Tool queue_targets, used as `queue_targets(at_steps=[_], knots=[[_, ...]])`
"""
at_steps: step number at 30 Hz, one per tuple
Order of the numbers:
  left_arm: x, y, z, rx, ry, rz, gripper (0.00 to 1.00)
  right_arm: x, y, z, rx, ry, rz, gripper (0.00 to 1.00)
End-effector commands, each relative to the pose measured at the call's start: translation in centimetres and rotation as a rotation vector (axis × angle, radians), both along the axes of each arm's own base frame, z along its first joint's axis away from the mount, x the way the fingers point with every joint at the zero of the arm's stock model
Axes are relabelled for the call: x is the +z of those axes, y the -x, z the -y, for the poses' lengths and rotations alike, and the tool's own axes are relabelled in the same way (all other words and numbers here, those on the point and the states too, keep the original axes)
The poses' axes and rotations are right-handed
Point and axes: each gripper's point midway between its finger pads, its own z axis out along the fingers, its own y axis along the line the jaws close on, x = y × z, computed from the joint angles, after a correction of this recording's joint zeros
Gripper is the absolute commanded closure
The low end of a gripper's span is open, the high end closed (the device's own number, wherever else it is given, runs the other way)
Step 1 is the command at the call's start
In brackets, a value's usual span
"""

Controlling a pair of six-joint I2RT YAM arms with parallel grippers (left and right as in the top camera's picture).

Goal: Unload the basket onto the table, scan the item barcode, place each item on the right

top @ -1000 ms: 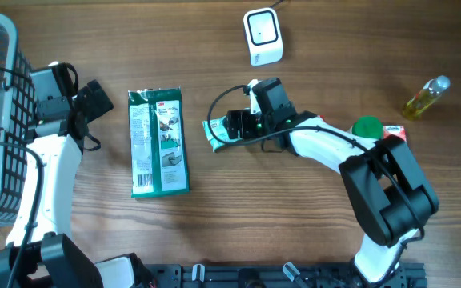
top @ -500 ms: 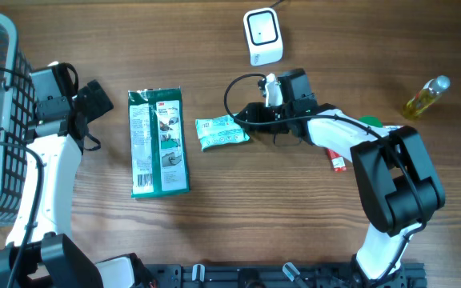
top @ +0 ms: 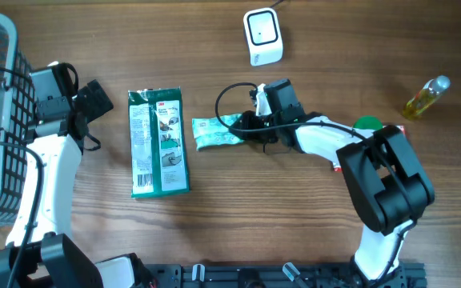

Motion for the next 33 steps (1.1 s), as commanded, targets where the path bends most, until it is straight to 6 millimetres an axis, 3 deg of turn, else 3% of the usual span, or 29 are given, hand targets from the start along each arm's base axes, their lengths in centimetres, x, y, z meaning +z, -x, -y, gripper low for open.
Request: queue_targets(at_steps=[1,6,10,18,33], knots=[[0.9,-0.2,-0.2,-0.006,-0.012,0.021,0.00,-0.2,0.7,-0.2,0.070,-0.063,0.003,0.82],[0.9,-0.2,-0.2,-0.006,-0.012,0.021,0.00,4.8,0.9,-0.7,0.227,-0.112,0.198,0.95],[0.9,-0.2,-0.2,-0.006,-0.012,0.021,0.00,7.1,0.9,0.1,0.230,-0.059,0.274,0.96],[0.9,-0.2,-0.2,-0.006,-0.012,0.021,0.00,6.9,1.9,0.5,0.234,-0.045,0.223,0.96],[0.9,-0.2,-0.2,-0.006,-0.012,0.021,0.00,6.8,2.0,0.5,0.163,-0.064,0.135,0.96]])
